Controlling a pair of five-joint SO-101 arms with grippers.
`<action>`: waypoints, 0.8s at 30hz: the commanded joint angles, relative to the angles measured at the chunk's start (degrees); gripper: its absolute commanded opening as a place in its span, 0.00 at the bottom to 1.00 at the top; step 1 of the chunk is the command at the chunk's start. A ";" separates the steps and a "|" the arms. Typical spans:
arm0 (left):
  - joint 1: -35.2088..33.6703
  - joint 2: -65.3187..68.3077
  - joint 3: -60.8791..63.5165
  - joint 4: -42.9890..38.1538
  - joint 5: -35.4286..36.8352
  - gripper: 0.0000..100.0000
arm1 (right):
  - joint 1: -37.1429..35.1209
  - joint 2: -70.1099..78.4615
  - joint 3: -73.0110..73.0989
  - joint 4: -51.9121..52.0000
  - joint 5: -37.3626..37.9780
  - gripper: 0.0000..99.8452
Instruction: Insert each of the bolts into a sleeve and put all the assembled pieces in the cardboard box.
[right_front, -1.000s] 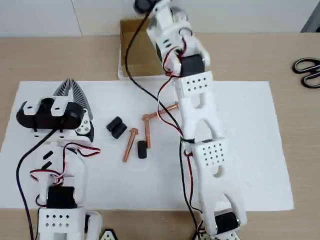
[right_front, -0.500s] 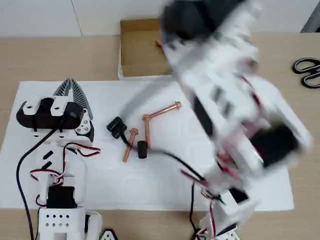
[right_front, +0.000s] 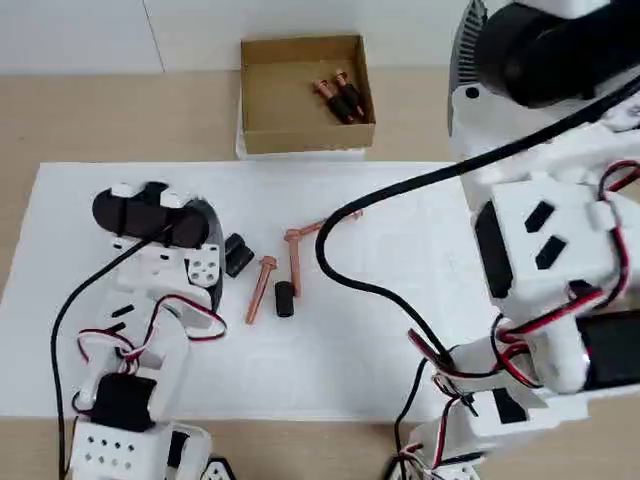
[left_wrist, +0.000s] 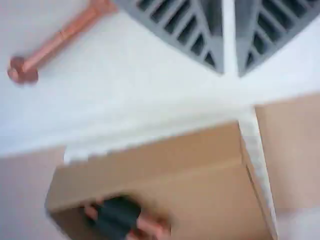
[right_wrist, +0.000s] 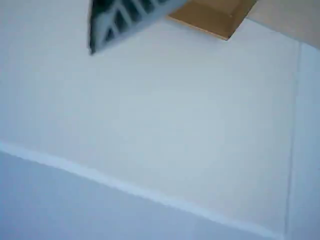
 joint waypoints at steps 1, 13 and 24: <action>0.26 -0.26 -4.44 5.54 0.26 0.00 | 1.27 -6.55 -0.53 0.57 -0.26 0.19; 0.62 -0.62 -10.33 9.49 0.26 0.00 | 1.27 -26.86 24.09 0.66 -0.53 0.19; 0.62 -0.70 -10.33 9.49 0.26 0.00 | 1.01 -43.91 67.43 0.04 -0.97 0.19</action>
